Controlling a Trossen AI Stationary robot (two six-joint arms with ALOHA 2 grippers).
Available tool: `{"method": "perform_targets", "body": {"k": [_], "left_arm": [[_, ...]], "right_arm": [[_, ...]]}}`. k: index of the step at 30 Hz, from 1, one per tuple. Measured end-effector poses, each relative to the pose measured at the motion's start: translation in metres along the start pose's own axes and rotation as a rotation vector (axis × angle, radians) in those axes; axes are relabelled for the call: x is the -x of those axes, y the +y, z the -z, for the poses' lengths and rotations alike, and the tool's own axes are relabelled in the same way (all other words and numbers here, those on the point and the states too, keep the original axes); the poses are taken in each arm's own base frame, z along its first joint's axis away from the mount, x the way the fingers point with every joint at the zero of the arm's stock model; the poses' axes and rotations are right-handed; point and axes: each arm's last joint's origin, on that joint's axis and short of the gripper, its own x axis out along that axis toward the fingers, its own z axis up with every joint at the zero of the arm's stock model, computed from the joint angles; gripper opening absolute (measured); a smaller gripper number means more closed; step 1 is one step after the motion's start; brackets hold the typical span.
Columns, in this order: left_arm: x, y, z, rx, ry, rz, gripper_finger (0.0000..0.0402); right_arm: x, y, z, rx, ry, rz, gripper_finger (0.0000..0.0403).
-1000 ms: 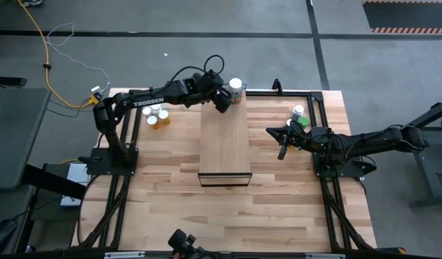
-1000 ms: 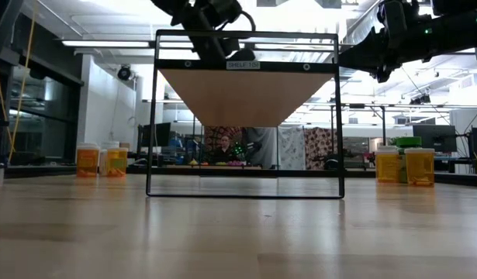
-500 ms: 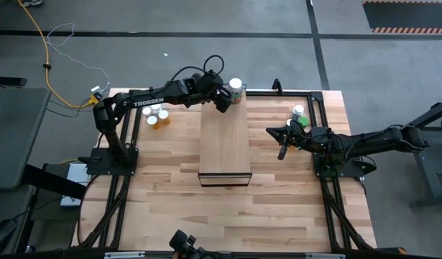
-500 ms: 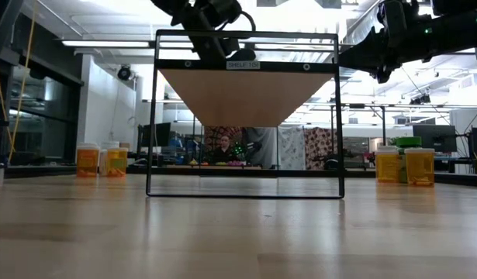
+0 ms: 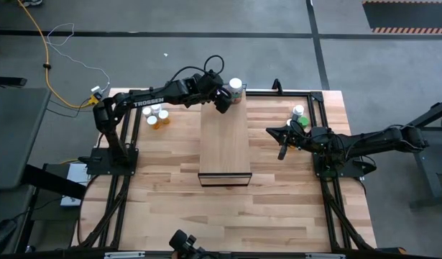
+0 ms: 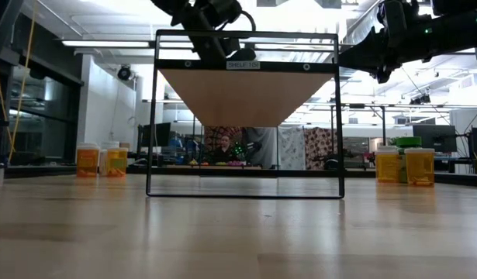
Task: Pick and place medicine bottles onto shelf by color
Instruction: Put the bottom left yellow pill bottle on the shelf, then put the green pill bottle on the shelf
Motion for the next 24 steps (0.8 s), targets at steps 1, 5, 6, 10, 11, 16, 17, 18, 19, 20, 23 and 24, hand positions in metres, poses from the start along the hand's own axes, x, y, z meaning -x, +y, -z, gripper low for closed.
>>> {"method": "perform_targets", "body": {"k": [1, 5, 6, 10, 11, 16, 17, 18, 19, 20, 23, 24], "left_arm": [[0.0, 0.0, 0.0, -0.002, 0.0, 0.0, 0.0221], [0.0001, 0.0001, -0.0001, -0.011, 0.0, 0.0, 0.0228], [0.0001, 0.0001, -0.0001, -0.011, 0.0, 0.0, 0.0233], [0.0001, 0.0001, 0.0, -0.011, 0.001, -0.001, 0.0263], [0.0001, 0.0001, 0.0001, -0.011, 0.001, -0.001, 0.0272], [0.0001, 0.0002, 0.0007, -0.014, 0.006, -0.002, 0.031], [0.0001, 0.0002, 0.0006, -0.014, 0.006, -0.003, 0.0316], [0.0001, 0.0002, 0.0006, -0.022, 0.006, -0.003, 0.032], [0.0001, 0.0002, 0.0007, -0.031, 0.006, -0.002, 0.0324], [0.0003, 0.0003, 0.0006, -0.039, 0.006, -0.002, 0.0327], [0.003, 0.0012, -0.0001, -0.056, 0.003, -0.001, 0.0331], [0.0051, 0.0019, -0.001, -0.06, -0.002, 0.0, 0.0331]], "right_arm": [[0.0, 0.0, 0.0, 0.0, 0.0, 0.0, 0.0], [0.0, 0.0, 0.0, 0.0, 0.0, 0.0, 0.0], [0.0, 0.0, 0.0001, 0.0, 0.0, 0.0, 0.0], [0.0, 0.0, -0.0001, 0.0, 0.0, 0.0, 0.0], [0.0, 0.0, 0.0, 0.0, 0.0, 0.0, 0.0], [0.0, 0.0, -0.0001, 0.0, 0.0, 0.0, 0.0], [0.0, 0.0, 0.0001, 0.0, 0.0, 0.0, 0.0], [0.0, 0.0, 0.0, 0.0, 0.0, 0.0, 0.0], [0.0, 0.0, 0.0, 0.0, 0.0, 0.0, 0.0], [0.0, 0.0, 0.0001, 0.0, 0.0, 0.0, 0.0], [0.0, 0.0, 0.0, 0.006, 0.0, 0.0, 0.0], [0.0, 0.0, 0.0001, 0.007, 0.0, 0.0, 0.0]]}}
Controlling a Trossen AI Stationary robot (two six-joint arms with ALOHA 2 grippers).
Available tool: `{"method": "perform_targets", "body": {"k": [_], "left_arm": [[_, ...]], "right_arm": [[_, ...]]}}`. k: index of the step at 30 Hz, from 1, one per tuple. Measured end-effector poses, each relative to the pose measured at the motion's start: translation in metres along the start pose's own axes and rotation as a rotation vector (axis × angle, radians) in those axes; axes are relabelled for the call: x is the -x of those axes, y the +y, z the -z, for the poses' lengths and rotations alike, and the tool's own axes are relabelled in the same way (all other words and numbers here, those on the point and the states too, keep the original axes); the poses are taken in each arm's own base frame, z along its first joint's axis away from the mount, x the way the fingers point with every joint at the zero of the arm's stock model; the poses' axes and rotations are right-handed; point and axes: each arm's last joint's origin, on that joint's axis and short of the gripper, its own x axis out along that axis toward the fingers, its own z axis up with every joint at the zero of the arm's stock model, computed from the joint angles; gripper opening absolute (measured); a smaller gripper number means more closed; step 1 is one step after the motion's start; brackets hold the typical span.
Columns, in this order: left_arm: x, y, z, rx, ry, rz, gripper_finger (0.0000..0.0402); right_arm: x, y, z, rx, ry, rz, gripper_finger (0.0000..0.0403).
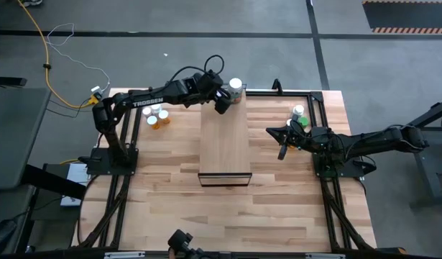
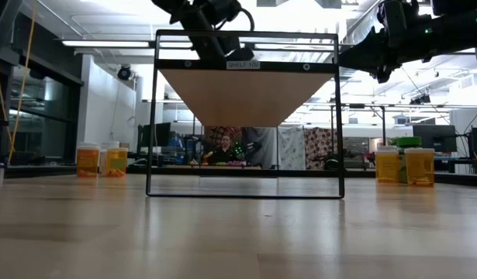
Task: Pick and place medicine bottles onto shelf by color
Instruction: Put the green pill bottle on the shelf
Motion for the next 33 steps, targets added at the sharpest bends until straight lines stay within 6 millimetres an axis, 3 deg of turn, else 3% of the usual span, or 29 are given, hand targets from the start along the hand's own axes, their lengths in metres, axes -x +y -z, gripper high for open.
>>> {"method": "perform_targets", "body": {"k": [4, 10, 15, 18, 22, 29, 33], "left_arm": [[0.018, 0.006, -0.005, 0.0, -0.026, 0.008, 0.0329], [0.069, 0.025, -0.008, 0.017, -0.059, 0.017, 0.033], [0.112, 0.029, 0.009, 0.032, -0.141, 0.072, 0.033], [0.126, 0.026, 0.032, 0.04, -0.22, 0.128, 0.033], [0.135, 0.02, 0.076, 0.037, -0.333, 0.231, 0.033], [0.131, 0.003, 0.168, 0.073, -0.552, 0.497, 0.033], [0.129, 0.002, 0.208, 0.145, -0.676, 0.619, 0.033]], "right_arm": [[0.0, 0.0, 0.0, 0.0, 0.0, 0.0, 0.0], [0.0, 0.0, 0.0, 0.001, 0.0, 0.0, 0.0], [0.0, 0.0, 0.0, 0.002, 0.003, 0.0, 0.0], [0.0, 0.0, 0.0, 0.002, 0.003, 0.0, 0.0], [0.0, 0.0, 0.0, 0.002, 0.003, 0.0, 0.0], [0.0, 0.0, 0.0, 0.002, 0.001, 0.0, 0.0], [0.0, 0.0, 0.0, 0.001, 0.001, 0.0, 0.0]]}}
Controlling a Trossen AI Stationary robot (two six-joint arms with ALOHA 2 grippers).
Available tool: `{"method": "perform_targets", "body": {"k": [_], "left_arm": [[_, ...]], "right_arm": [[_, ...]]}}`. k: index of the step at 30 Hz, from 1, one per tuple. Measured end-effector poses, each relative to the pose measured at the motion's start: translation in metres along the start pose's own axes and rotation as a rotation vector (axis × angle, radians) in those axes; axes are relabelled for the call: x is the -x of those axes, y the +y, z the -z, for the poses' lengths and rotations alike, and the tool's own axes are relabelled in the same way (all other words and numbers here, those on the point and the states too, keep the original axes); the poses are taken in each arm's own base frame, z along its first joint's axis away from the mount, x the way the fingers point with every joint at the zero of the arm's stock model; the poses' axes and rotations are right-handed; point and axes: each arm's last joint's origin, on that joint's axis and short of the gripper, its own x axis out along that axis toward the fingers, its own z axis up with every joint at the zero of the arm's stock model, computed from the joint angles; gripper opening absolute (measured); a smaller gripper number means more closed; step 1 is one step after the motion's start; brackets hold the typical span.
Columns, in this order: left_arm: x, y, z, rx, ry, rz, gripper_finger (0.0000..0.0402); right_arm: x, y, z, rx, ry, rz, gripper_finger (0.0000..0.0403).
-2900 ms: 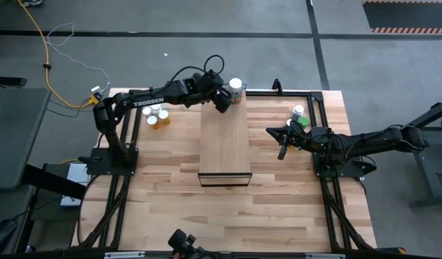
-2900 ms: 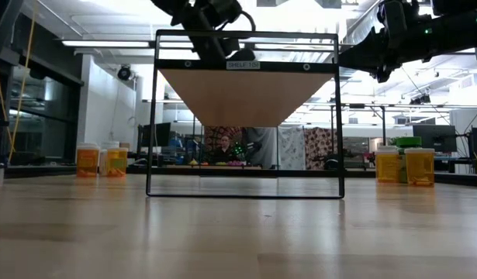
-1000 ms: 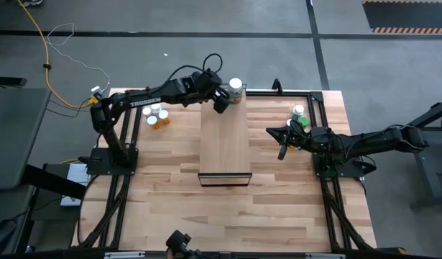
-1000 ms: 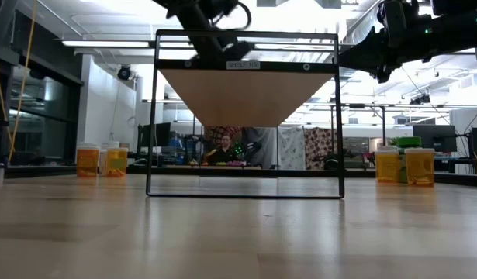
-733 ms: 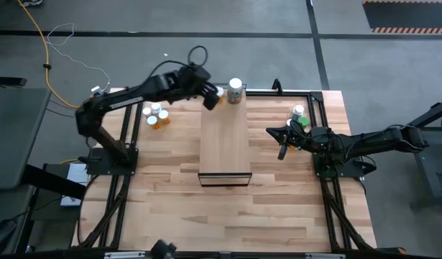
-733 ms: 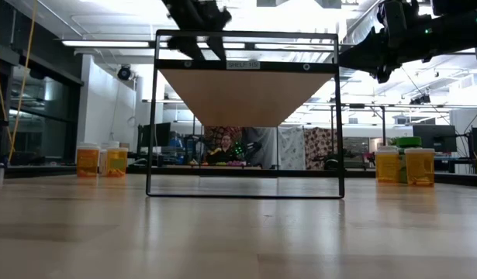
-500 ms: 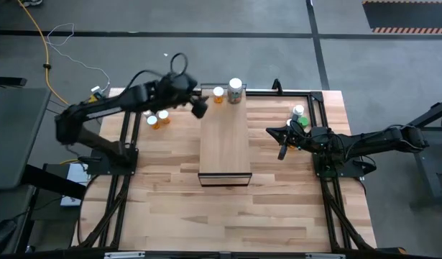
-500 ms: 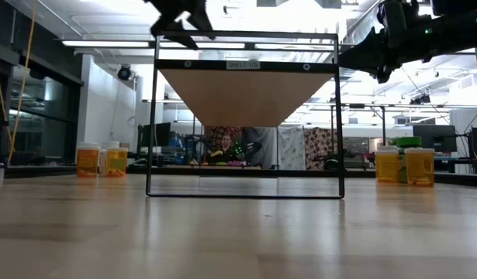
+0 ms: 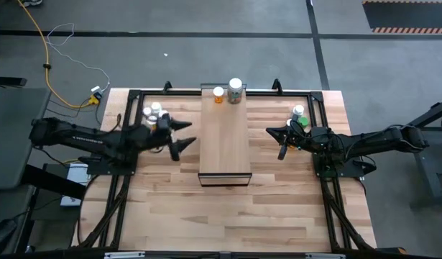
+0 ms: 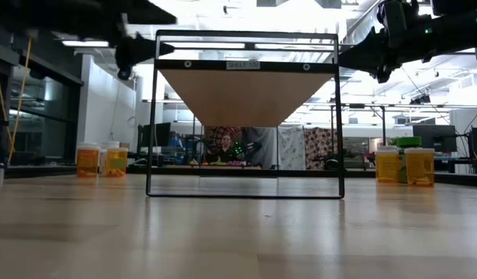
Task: Pick and place medicine bottles onto shelf by color
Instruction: Put the green pill bottle on the shelf
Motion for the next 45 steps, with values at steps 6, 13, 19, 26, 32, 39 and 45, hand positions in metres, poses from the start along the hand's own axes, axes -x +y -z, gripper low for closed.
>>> {"method": "perform_targets", "body": {"k": [6, 13, 19, 26, 32, 39, 45], "left_arm": [[0.019, 0.003, 0.016, -0.051, -0.074, 0.048, 0.033], [0.021, 0.003, 0.013, -0.073, -0.092, 0.058, 0.033], [0.021, 0.003, 0.014, -0.076, -0.081, 0.059, 0.033], [0.021, 0.003, 0.015, -0.076, -0.078, 0.059, 0.033], [0.021, 0.003, 0.015, -0.067, -0.078, 0.055, 0.033], [0.021, 0.003, 0.015, -0.067, -0.079, 0.052, 0.033], [0.021, 0.003, 0.015, -0.061, -0.078, 0.051, 0.033]], "right_arm": [[0.0, 0.0, 0.0, -0.006, -0.002, 0.0, 0.0], [-0.001, -0.004, -0.001, -0.137, -0.02, 0.086, 0.001], [-0.002, -0.017, 0.009, -0.211, 0.053, 0.234, 0.0093], [-0.002, -0.029, 0.018, -0.238, 0.117, 0.388, 0.0223], [0.0, -0.036, 0.015, -0.237, 0.136, 0.562, 0.0276], [0.016, -0.049, 0.005, -0.324, 0.286, 0.93, 0.028], [0.019, -0.061, 0.023, -0.365, 0.448, 1.119, 0.028]]}}
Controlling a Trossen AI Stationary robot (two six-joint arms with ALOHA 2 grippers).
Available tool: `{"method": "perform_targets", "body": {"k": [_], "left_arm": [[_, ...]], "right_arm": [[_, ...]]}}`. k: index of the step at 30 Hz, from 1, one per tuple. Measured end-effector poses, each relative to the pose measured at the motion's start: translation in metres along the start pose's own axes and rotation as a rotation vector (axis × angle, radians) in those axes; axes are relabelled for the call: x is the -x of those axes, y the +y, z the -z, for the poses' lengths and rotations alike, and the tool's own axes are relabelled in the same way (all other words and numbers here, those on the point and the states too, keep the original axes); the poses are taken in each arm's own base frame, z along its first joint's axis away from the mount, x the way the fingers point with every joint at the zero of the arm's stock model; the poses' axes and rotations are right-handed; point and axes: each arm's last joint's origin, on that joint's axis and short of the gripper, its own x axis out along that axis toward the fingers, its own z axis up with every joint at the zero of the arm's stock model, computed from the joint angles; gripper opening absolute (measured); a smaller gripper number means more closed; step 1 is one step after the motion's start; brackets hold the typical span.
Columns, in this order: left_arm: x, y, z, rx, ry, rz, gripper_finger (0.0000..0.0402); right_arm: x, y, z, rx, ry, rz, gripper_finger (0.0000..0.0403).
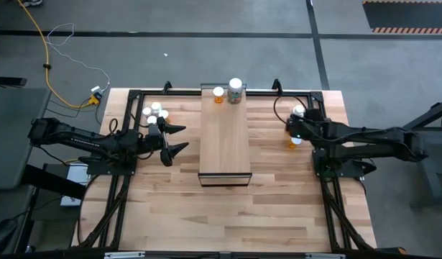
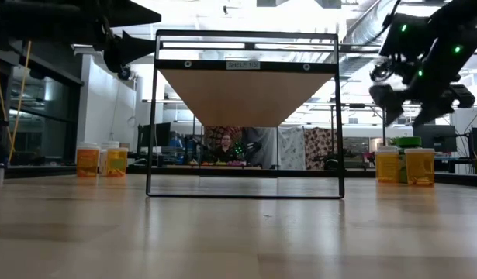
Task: Pick and place medicine bottles onto shelf by color
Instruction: Put the green pill bottle on the shelf
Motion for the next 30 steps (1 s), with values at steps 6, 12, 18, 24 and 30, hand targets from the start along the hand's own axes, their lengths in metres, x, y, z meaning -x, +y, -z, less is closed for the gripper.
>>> {"method": "perform_targets", "body": {"k": [6, 12, 18, 24, 30], "left_arm": [[0.0, 0.0, 0.0, 0.001, 0.0, -0.001, 0.033], [0.0, 0.0, 0.0, 0.001, 0.0, -0.003, 0.033], [0.0, 0.0, 0.0, 0.001, -0.001, -0.004, 0.033], [0.0, 0.0, 0.0, 0.001, -0.001, -0.007, 0.033], [0.0, 0.001, 0.0, 0.001, -0.003, -0.014, 0.033]], "right_arm": [[-0.017, 0.002, 0.003, 0.01, 0.074, 0.105, 0.028], [-0.029, 0.006, 0.007, 0.024, 0.115, 0.162, 0.028], [-0.037, 0.007, 0.01, 0.041, 0.152, 0.204, 0.028], [-0.042, 0.009, 0.01, 0.053, 0.151, 0.215, 0.0271], [-0.042, 0.009, 0.01, 0.053, 0.147, 0.211, 0.0213]]}}
